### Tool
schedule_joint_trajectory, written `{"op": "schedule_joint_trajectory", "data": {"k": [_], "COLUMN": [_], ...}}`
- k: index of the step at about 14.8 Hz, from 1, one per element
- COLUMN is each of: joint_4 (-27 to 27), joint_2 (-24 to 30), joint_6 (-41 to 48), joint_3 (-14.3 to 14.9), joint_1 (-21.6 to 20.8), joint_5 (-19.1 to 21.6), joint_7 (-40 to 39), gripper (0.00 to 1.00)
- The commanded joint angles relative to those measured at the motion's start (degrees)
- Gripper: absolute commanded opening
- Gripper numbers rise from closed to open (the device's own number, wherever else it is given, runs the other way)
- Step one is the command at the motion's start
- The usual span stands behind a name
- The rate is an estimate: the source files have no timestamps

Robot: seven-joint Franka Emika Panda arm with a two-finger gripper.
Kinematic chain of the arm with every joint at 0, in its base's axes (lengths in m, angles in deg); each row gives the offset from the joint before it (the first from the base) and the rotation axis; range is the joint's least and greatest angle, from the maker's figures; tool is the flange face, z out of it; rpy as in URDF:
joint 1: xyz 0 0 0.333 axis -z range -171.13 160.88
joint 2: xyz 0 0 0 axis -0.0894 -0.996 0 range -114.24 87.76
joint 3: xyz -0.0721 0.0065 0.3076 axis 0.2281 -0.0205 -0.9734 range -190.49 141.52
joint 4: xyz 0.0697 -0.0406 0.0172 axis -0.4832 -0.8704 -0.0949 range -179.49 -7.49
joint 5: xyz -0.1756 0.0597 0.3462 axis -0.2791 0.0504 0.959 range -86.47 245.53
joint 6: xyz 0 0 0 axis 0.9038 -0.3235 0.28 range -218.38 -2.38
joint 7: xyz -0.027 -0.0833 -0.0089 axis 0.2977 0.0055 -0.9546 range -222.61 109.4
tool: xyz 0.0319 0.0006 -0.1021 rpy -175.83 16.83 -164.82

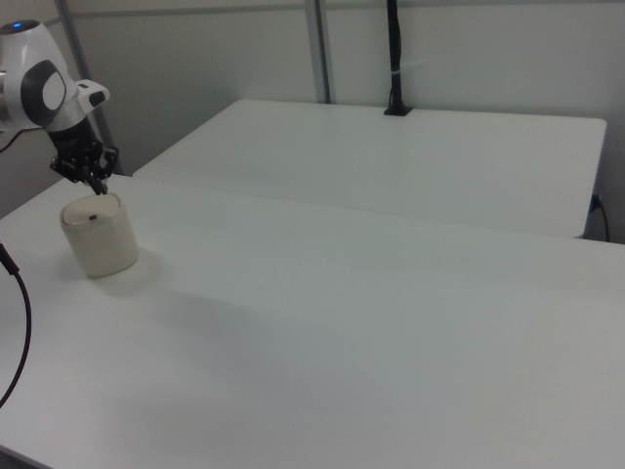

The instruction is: Open the trash bin

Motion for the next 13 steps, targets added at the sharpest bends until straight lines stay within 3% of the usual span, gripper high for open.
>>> {"op": "schedule_joint_trajectory", "data": {"k": [1,13], "joint_4": [3.5,2.2], "joint_2": [-3.6,-6.2], "joint_6": [-0.6,-0.5], "joint_3": [1.6,1.4], "joint_1": [-2.8,-4.6], "joint_5": [-0.7,-1.6], "joint_7": [-1.3,-3.6], "gripper": [0.09,0.09]}}
